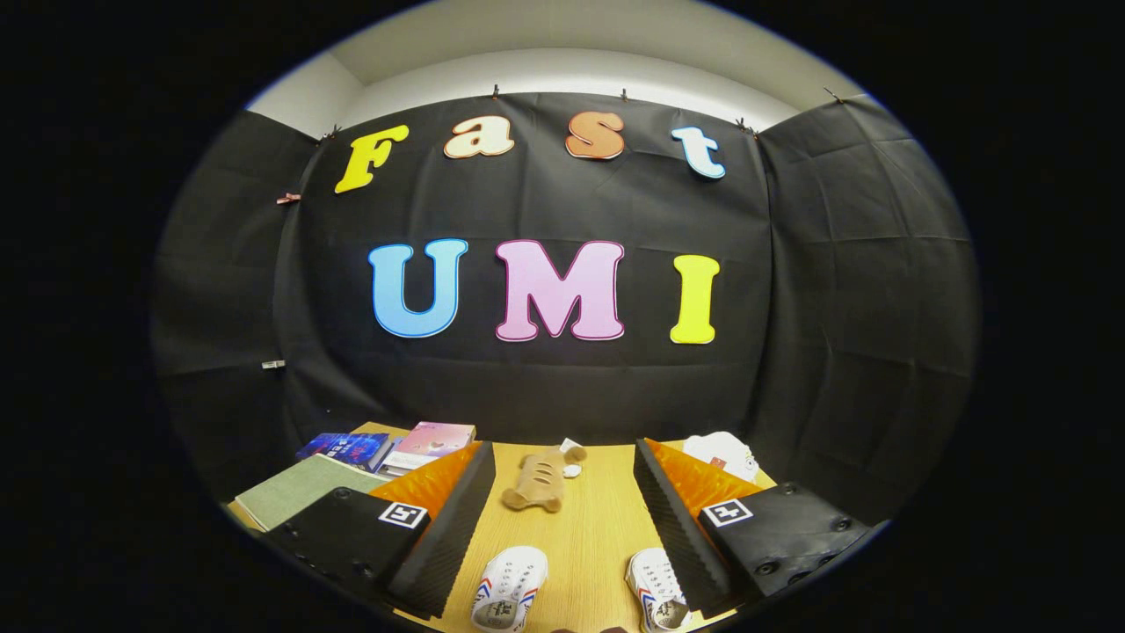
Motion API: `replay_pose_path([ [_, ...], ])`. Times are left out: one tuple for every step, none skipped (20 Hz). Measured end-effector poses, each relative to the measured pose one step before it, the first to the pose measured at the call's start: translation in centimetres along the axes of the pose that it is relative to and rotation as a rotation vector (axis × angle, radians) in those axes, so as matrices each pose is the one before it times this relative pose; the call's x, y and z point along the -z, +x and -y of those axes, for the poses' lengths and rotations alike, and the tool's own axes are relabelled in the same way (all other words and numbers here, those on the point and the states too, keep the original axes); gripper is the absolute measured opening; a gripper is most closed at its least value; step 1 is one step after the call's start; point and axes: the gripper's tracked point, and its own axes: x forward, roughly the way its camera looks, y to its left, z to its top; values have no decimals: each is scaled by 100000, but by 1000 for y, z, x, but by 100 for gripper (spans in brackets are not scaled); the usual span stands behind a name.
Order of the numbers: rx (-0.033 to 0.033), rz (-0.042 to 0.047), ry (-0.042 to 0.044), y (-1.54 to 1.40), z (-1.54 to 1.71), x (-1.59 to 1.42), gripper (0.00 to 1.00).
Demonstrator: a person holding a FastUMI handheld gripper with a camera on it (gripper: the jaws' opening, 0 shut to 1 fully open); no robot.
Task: Open the storage box then place both shoes into the box .Put the left shoe in first, then the right shoe, with the right side of both shoes facing outward in a uniform manner.
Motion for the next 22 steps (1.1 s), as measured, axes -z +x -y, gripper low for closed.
replay_pose_path([
  [-496, -791, 278, 93, -195, 339, 97],
  [-1964, -2087, 492, 124, -559, 810, 97],
  [-4871, -2612, 749, 236, -1271, 922, 98],
  [-3505, -2537, 418, -20, -959, 780, 98],
  [-3914, -2301, 1325, 179, -836, 926, 99],
  [-4520, -2879, 2004, -94, -1111, 870, 99],
  [-4659, -2927, 2086, 66, -1218, 975, 99],
  [-4868, -3608, 1986, 15, -1332, 1074, 99],
  [-4659, -3405, 1592, 182, -1269, 1139, 99],
  [-3663, -3343, 1724, 361, -872, 1127, 99],
  [-3513, -3066, 2280, 221, -900, 1042, 99],
  [-4490, -2768, 2747, 203, -1207, 1052, 99],
  [-4792, -2479, 2993, 295, -1233, 918, 99],
  [-5160, -3162, 3044, 303, -1285, 1075, 99],
  [-4941, -3457, 3104, 418, -1027, 1149, 99],
  [-4156, -3841, 3496, 508, -462, 1233, 99],
  [-5621, -4087, 4643, 567, -825, 1046, 99],
  [-5336, -4324, 5154, 740, -910, 1316, 98],
  [-4740, -4463, 4634, 779, -660, 1072, 98],
  [-2832, -2872, 3278, 907, -4, 828, 98],
  [-2369, -2888, 2618, 748, 102, 559, 98],
  [-1333, -2524, 2458, 583, 256, 565, 98],
])
